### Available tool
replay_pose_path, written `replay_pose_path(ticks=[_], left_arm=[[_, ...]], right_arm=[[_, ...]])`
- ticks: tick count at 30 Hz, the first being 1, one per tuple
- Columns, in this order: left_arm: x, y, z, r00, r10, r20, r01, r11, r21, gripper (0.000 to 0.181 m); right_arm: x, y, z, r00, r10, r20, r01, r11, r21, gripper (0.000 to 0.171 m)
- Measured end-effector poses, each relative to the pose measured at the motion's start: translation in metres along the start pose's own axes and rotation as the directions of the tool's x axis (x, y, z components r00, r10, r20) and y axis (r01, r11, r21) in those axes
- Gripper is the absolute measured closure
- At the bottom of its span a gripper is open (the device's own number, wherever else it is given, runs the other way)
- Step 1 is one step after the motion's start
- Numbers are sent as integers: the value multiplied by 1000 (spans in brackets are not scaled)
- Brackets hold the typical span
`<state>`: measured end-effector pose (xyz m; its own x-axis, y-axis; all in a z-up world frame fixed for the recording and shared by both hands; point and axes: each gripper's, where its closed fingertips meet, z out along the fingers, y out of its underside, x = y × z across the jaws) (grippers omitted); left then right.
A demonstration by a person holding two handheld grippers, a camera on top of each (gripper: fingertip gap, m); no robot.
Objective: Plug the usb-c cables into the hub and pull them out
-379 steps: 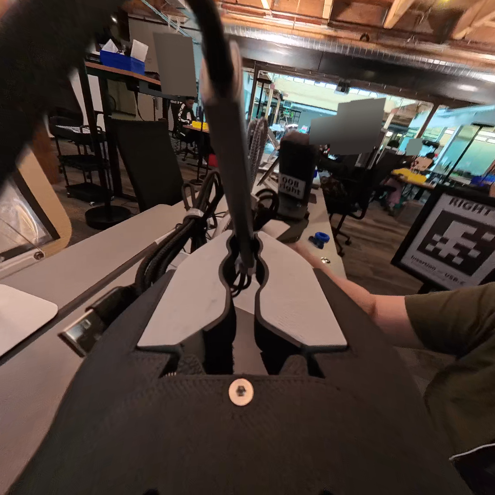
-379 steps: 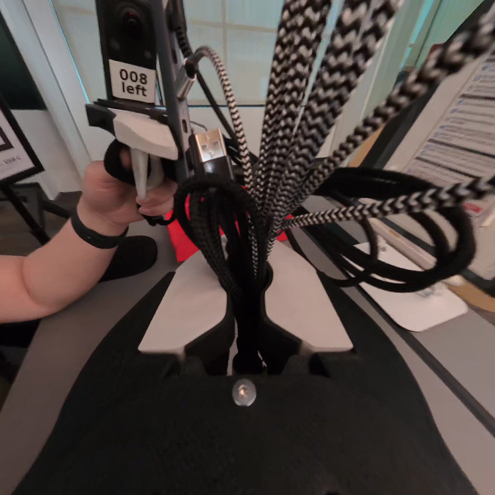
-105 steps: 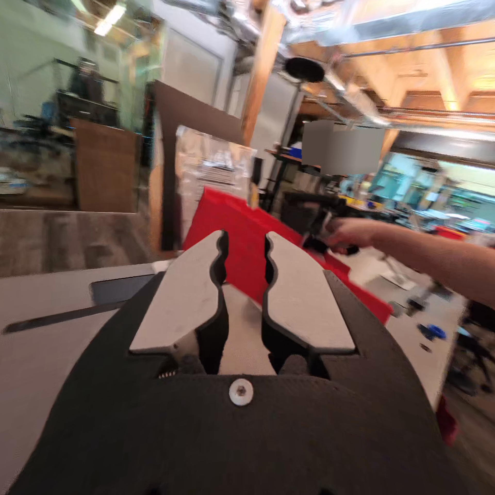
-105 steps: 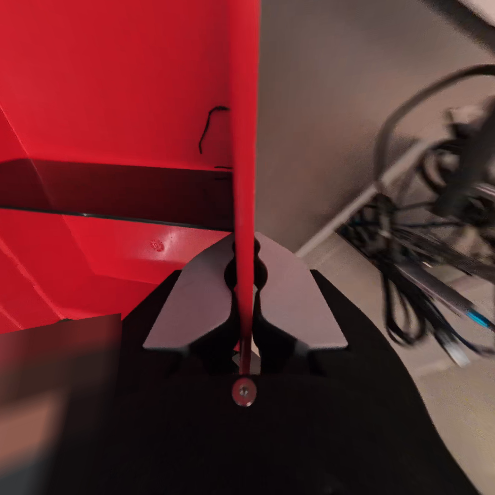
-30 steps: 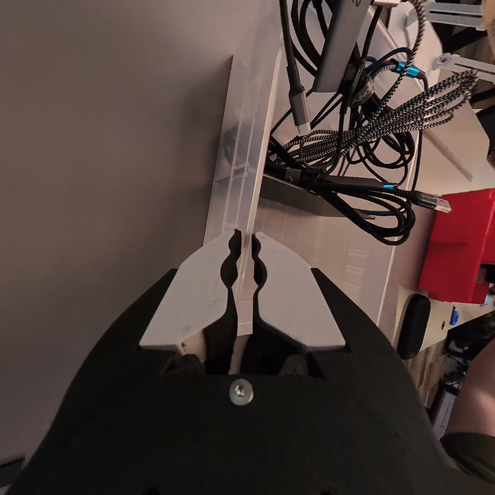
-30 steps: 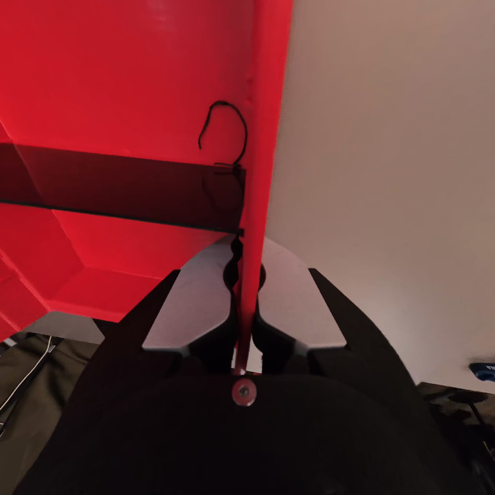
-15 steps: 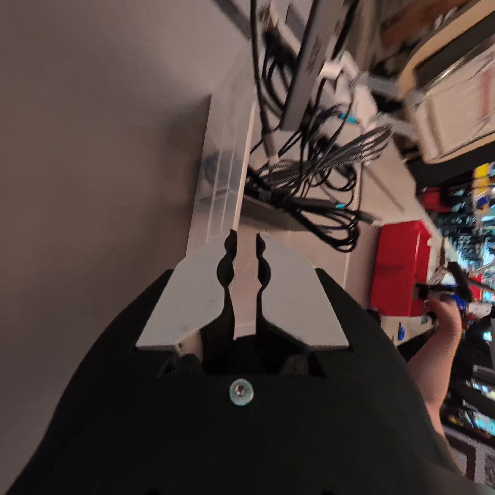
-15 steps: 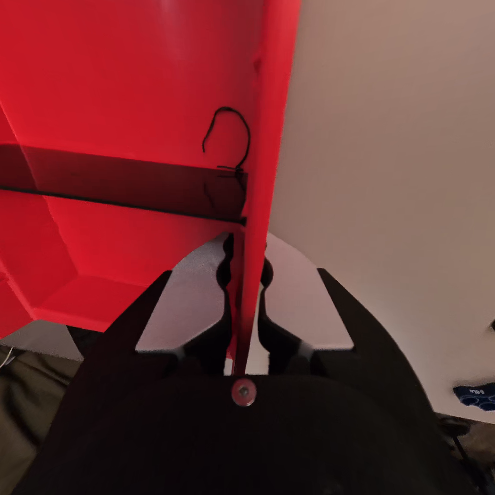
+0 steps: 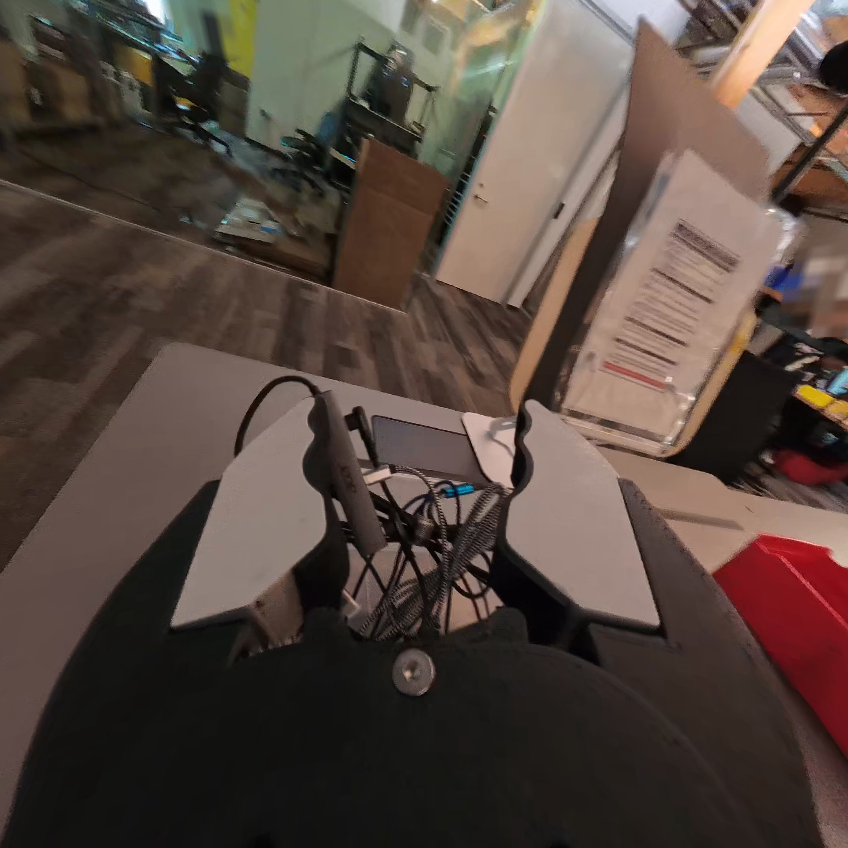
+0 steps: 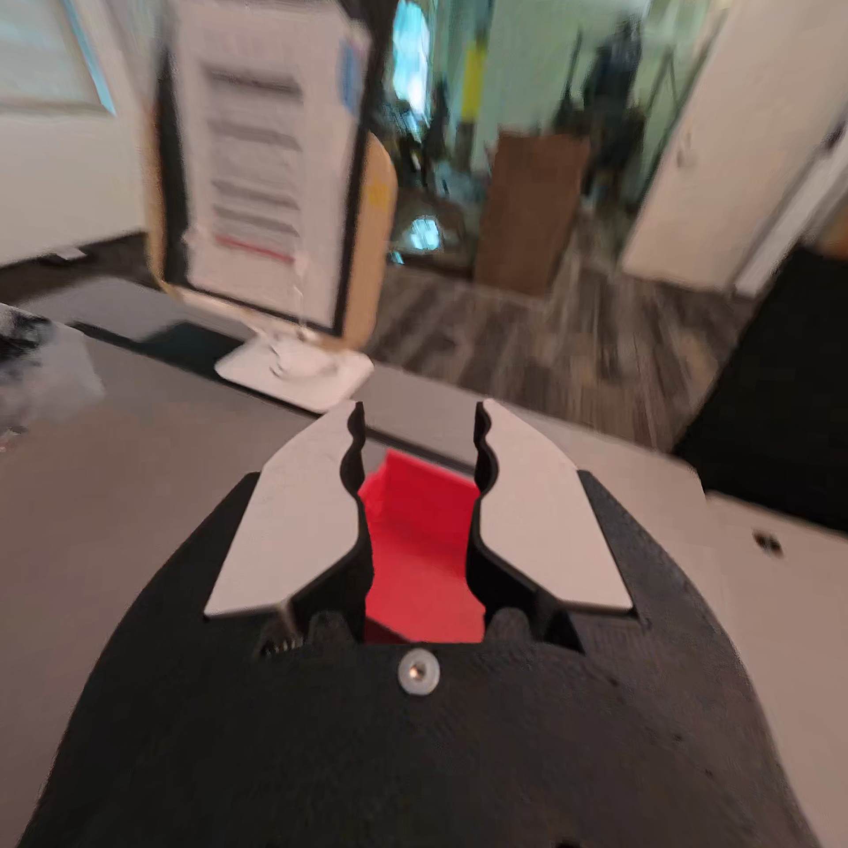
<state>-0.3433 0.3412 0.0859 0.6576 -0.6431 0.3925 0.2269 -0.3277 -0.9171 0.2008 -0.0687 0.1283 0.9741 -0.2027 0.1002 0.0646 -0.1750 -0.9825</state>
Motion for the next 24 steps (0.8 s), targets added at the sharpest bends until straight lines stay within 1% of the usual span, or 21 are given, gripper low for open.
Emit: replay_pose_path(ticks=[2, 4, 6, 8, 10, 13, 19, 21, 24], left_arm=[[-9, 18, 19, 1000, -10, 19, 10, 1000, -16, 109], [-17, 31, 33, 998, -64, 16, 65, 996, -66, 112], [-22, 43, 46, 997, -76, 17, 78, 989, -128, 111], [-27, 59, 58, 998, -38, 42, 46, 974, -221, 107], [-38, 72, 67, 995, 7, 102, 23, 957, -290, 102], [-47, 83, 77, 991, 19, 136, 26, 946, -323, 100], [-32, 90, 93, 993, -116, -28, 103, 951, -291, 102], [-29, 88, 93, 989, -132, -71, 108, 956, -272, 110], [-11, 71, 82, 972, -126, -199, 85, 976, -203, 134]], right_arm=[[-32, -26, 1, 996, -67, 63, 59, 992, 111, 125], [-57, -36, 6, 986, -117, 115, 103, 987, 124, 125], [-75, -39, 13, 976, -157, 154, 140, 983, 117, 125], [-85, -42, 20, 966, -193, 173, 173, 977, 126, 125], [-90, -41, 29, 957, -211, 198, 188, 974, 127, 125], [-89, -35, 41, 955, -198, 221, 176, 978, 113, 125], [-78, -9, 60, 956, -103, 275, 95, 995, 43, 127], [-74, -4, 62, 958, -68, 279, 63, 998, 24, 128], [-73, -4, 60, 958, -60, 279, 53, 998, 31, 128]])
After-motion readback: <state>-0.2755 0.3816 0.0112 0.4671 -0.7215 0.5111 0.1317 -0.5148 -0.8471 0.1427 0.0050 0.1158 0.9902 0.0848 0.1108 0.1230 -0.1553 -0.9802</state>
